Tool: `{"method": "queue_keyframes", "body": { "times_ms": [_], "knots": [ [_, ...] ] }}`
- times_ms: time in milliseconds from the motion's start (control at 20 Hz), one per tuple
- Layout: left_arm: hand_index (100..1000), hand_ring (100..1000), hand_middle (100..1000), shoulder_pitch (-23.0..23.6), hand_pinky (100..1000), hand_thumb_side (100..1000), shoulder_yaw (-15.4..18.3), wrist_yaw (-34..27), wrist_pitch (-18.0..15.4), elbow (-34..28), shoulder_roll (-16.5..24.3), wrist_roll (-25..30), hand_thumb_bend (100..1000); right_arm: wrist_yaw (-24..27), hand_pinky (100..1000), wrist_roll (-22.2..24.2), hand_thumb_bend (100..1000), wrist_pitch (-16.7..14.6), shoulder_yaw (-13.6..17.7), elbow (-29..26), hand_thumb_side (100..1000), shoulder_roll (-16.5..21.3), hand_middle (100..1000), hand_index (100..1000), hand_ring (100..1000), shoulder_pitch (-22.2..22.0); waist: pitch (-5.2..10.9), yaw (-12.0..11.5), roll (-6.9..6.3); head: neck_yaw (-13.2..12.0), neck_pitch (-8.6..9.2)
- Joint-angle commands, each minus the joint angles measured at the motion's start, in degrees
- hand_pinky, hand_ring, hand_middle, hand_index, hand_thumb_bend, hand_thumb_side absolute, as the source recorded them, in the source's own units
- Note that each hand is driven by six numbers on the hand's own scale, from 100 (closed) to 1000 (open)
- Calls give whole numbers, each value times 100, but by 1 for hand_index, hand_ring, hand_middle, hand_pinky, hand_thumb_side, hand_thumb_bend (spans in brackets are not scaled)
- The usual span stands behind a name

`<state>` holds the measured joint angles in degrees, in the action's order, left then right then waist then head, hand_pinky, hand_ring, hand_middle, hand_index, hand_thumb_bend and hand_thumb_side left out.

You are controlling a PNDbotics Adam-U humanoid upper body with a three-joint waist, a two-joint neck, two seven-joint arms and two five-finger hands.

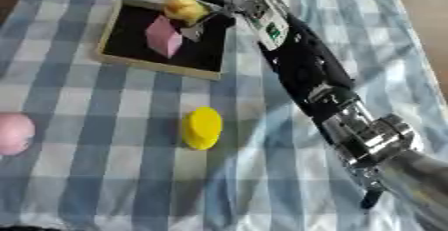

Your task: Pick up objects on the table and place them in the box.

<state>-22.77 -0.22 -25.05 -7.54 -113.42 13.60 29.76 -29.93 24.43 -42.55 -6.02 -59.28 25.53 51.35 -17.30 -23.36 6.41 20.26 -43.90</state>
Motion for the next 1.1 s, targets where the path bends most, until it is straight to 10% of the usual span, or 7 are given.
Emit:
{"method": "queue_keyframes", "body": {
  "times_ms": [50, 300, 550, 850, 1100],
  "knots": [
    [842, 957, 828, -43, 798, 571, -6, -14, 22, -117, 38, 27, 100, -107, 992, 1003, 100, -942, 41, 34, 198, 48, 364, 852, 1000, 74, 23, 1, 11, -7, -22],
    [842, 958, 828, -32, 798, 570, -7, -20, 44, -117, 25, 41, 100, -399, 994, 936, 100, -942, 80, 122, 211, 6, 452, 862, 1000, 61, 24, -8, 25, -25, -22],
    [843, 959, 827, -15, 798, 569, -9, -15, 72, -117, 22, 48, 100, -1088, 1000, 659, 100, -942, 95, 35, 236, 15, 885, 1000, 1000, 33, 34, 5, 34, -62, -22],
    [844, 960, 826, -10, 798, 568, -18, -14, 104, -117, 3, 76, 100, -1438, 1000, 538, 100, -942, -16, -303, 203, 43, 928, 1000, 1000, -14, 50, 45, 22, -102, -22],
    [843, 960, 824, -12, 798, 568, -29, -27, 120, -117, -8, 82, 100, -777, 1000, 819, 100, -942, 11, -607, 201, 64, 816, 1000, 1000, -7, 54, 72, 4, -125, -22]
  ]
}}
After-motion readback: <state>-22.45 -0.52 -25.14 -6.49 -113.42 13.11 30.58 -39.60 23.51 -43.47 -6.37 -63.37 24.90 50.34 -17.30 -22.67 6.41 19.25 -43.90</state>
